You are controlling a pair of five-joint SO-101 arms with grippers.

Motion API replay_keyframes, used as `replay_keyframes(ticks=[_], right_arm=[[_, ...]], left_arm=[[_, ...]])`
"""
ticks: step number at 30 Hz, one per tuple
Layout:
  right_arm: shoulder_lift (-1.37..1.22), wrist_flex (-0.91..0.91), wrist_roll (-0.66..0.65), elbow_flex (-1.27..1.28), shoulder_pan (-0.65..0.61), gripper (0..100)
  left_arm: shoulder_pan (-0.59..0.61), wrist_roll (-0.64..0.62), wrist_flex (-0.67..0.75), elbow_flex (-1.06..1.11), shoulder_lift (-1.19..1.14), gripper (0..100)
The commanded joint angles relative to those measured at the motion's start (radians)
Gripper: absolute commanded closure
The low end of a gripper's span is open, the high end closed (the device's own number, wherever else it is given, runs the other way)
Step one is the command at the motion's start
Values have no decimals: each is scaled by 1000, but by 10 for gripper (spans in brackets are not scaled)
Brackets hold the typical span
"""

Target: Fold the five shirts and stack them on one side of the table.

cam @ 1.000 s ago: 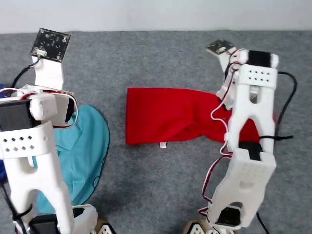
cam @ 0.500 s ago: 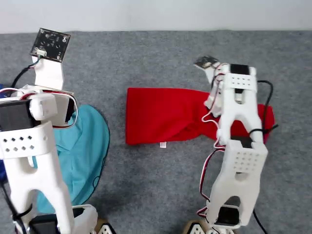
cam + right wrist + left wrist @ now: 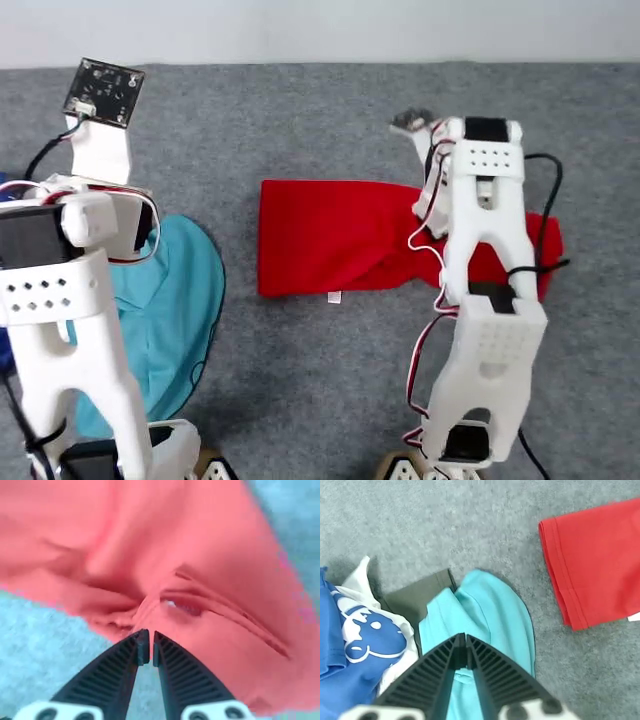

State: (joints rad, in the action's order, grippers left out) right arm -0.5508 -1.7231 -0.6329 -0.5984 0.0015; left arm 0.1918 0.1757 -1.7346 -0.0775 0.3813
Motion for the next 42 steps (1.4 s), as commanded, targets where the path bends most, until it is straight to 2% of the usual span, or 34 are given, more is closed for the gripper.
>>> replay_keyframes(ticks=[1,6,11,18,24,32,34,36,42], right_arm=[[150,-67,9,-58,2,969],[166,-70,3,35,91,969],[24,19,-28,129,223,971],[-217,101,-158,126,341,972],[-255,101,-229,20,426,969],[-297,87,-305,-112,473,969],[-294,38,-315,-164,483,969],[-282,-68,-336,-236,470,969],[-91,-76,-284,-215,398,969]], left_arm=[[-2,5,-5,7,25,993],[-2,5,-3,5,32,993],[-2,5,-5,5,32,993],[-2,5,-3,5,32,993],[-2,5,-6,5,32,993],[-2,5,-11,5,34,993],[-3,5,-11,5,34,993],[-26,8,-18,8,34,993],[-109,8,-20,10,34,993]])
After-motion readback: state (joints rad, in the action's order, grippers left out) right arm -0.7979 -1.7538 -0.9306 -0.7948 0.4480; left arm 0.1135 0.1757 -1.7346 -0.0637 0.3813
